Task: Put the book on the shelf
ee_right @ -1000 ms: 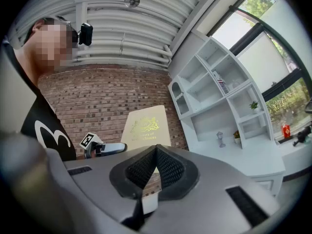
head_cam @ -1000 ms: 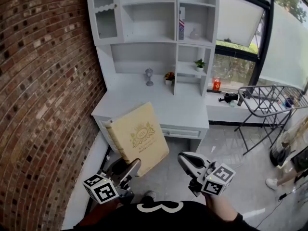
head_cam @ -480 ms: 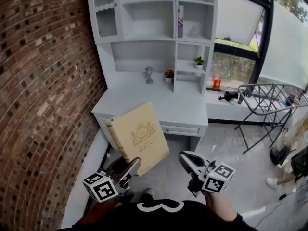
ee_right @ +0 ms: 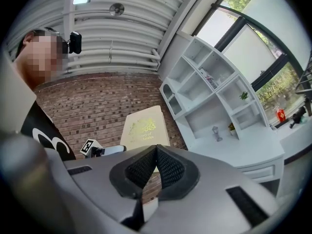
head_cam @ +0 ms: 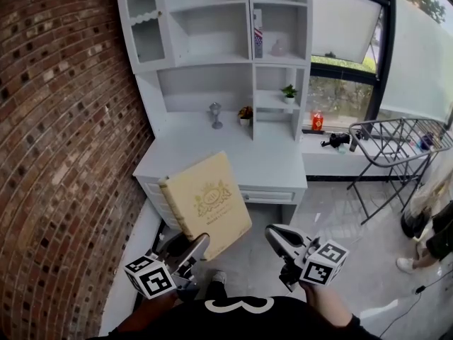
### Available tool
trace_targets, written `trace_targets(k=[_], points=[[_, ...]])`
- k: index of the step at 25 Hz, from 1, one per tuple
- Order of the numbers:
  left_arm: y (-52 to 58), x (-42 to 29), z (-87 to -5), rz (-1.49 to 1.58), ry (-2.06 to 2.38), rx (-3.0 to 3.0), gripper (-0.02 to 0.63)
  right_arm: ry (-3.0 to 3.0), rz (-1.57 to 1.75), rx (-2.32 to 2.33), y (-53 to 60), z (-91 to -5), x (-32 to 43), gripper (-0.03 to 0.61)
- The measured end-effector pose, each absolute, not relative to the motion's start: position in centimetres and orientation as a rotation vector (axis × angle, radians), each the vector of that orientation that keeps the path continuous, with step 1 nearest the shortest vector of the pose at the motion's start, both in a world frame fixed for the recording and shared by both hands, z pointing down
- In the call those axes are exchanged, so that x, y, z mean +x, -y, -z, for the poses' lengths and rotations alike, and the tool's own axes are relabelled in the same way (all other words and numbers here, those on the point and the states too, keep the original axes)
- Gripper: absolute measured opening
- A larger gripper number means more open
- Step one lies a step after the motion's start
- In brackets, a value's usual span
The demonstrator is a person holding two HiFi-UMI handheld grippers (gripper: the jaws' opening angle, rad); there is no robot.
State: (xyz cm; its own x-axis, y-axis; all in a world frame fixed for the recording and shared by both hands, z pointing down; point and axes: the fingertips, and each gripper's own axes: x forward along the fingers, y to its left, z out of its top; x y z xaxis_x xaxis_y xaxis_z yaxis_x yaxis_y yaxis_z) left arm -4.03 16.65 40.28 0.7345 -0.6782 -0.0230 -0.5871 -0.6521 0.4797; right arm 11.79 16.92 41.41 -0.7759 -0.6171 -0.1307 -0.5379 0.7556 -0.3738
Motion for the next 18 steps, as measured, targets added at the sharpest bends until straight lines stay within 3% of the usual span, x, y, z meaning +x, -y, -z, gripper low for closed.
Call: trace_targets(k=[18], points=[[-1.2,-9.3,-42.6,0.271,0.895,2.415,0.186,-2.711,0.573,-0.973,-1.8,-43.6,6.0,0.012]])
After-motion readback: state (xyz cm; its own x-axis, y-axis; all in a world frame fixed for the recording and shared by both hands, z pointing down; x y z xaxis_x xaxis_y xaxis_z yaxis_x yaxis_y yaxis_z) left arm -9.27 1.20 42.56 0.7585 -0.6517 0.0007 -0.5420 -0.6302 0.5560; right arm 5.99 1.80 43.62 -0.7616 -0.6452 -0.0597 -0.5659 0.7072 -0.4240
